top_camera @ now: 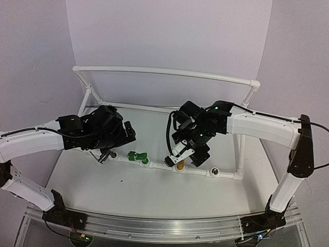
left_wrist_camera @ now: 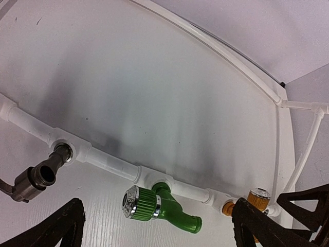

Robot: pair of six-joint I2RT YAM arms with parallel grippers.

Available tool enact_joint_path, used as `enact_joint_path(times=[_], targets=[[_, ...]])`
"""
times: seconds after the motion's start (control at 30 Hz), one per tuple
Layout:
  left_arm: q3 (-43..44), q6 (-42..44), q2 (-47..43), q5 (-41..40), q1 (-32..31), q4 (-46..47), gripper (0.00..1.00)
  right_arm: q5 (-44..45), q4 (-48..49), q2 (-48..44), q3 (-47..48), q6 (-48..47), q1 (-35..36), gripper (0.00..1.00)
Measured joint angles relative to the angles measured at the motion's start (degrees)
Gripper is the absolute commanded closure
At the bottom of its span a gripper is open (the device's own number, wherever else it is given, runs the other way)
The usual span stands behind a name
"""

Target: Install the water faucets

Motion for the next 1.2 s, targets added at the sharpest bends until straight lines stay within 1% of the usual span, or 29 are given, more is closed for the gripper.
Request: enact_joint_path(times=[0.13,0.27,0.37,0.53,0.63,0.77,0.9,1.03,1.2], targets=[[1.9,2.0,0.5,0.5,0.5,-0.4,0.0,-0.5,-3.1,-3.7,-0.3,2.0,0.1,0.02],[7.0,4.8,2.4,1.6,2.5,-3.8,0.0,-1.3,-5.3,-8.0,-0.4,6.0,0.1,0.02],[10.6,8.0,3.7,3.4,6.3,-5.6,0.0,-1.9,-6.4,-10.7,0.2,11.2,0.0,0.02],[12.7,15.0,4.4,9.4,15.4,-6.8,0.0,-4.9,-6.4,-12.5,3.2,21.9,-1.9,0.02],[15.3,19.3,6.4,13.3,20.7,-8.0,0.0,-7.4,-5.2,-12.7,4.1,28.8,-6.8,0.02],[19.2,24.8,9.9,18.7,26.6,-9.1,0.0,-12.6,-2.7,-12.1,4.6,38.3,-18.1,0.02],[19.0,28.3,10.2,22.3,31.1,-9.1,0.0,-18.4,1.8,-11.7,3.5,46.6,-30.2,0.02],[16.4,30.5,7.4,23.8,34.7,-9.2,0.0,-21.7,8.0,-14.3,-3.3,53.6,-38.9,0.02],[12.3,31.1,1.9,23.6,36.3,-10.4,0.0,-24.4,12.7,-20.4,-13.4,60.8,-43.4,0.02]])
